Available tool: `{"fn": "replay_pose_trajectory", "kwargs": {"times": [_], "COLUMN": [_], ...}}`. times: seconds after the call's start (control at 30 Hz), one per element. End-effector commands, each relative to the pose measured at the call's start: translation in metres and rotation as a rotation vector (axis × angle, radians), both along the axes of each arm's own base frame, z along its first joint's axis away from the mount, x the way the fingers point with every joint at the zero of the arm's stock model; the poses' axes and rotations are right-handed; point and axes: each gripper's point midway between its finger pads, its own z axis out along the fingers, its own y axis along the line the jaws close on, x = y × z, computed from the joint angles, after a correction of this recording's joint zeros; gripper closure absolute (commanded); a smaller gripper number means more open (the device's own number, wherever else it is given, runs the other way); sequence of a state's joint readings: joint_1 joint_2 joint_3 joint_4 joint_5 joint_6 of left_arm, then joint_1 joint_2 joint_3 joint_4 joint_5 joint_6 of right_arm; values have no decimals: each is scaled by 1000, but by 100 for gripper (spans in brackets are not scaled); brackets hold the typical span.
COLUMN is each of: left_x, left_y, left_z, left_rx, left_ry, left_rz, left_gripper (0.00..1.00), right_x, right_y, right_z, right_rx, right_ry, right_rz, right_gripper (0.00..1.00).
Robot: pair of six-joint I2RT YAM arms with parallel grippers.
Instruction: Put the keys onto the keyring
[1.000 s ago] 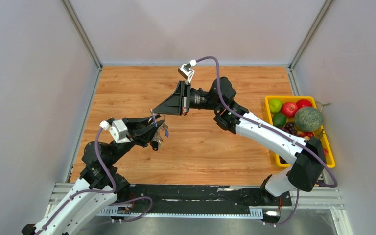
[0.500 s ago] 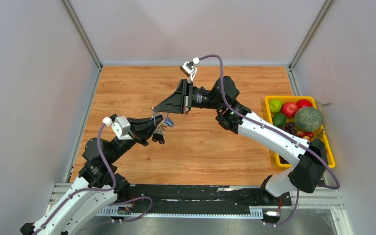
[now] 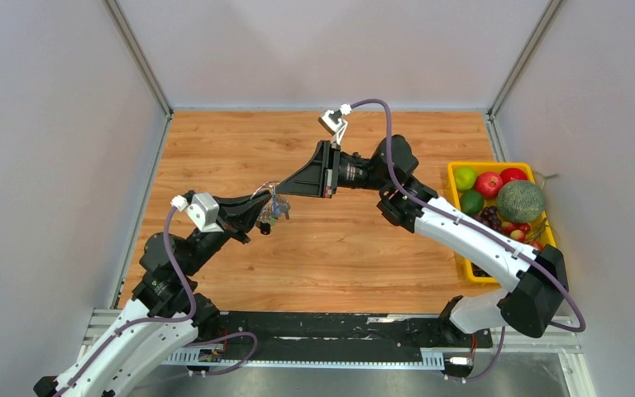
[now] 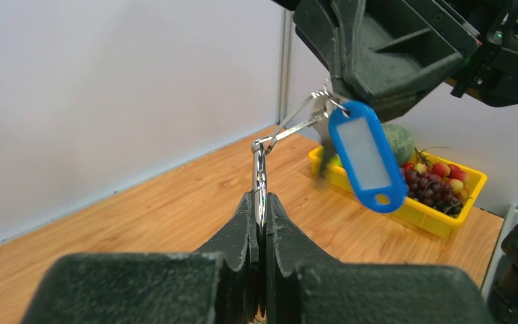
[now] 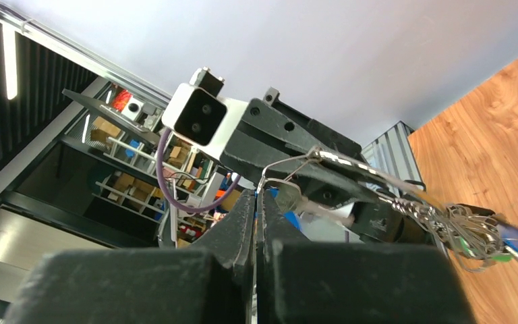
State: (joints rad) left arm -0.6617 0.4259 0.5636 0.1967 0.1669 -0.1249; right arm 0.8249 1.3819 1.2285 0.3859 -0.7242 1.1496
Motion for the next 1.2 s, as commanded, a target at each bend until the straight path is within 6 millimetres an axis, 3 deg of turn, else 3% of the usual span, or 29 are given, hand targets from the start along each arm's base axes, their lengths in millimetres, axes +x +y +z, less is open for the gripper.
{"fn": "replay_pose_trajectory", "kwargs": {"times": [0.0,0.33,0.4,0.47,0.8,1.17], "left_x": [6,9,8,8,9,29], "left_y": [17,30,30,30,30,22], "left_z": [16,21,24,25,30,21], "left_rx": [-43,-81,-85,-86,-85,-31], "left_ry": [-16,-16,-19,-20,-10,132], "left_rz": [90,155,155,155,153,188], "left_gripper": [100,100,100,100,100,100], "right_x": [-22,-29,-28,-27,-11,24], "right_y": [-18,-23,-23,-24,-43,-67], "right_z": [15,-22,-31,-40,-54,-90], "right_rx": [49,-48,-75,-100,-158,-388], "right_ry": [-106,-148,-154,-149,-184,-319], "right_rz": [41,60,55,45,-64,-305], "right_gripper": [100,100,91,77,50,40]}}
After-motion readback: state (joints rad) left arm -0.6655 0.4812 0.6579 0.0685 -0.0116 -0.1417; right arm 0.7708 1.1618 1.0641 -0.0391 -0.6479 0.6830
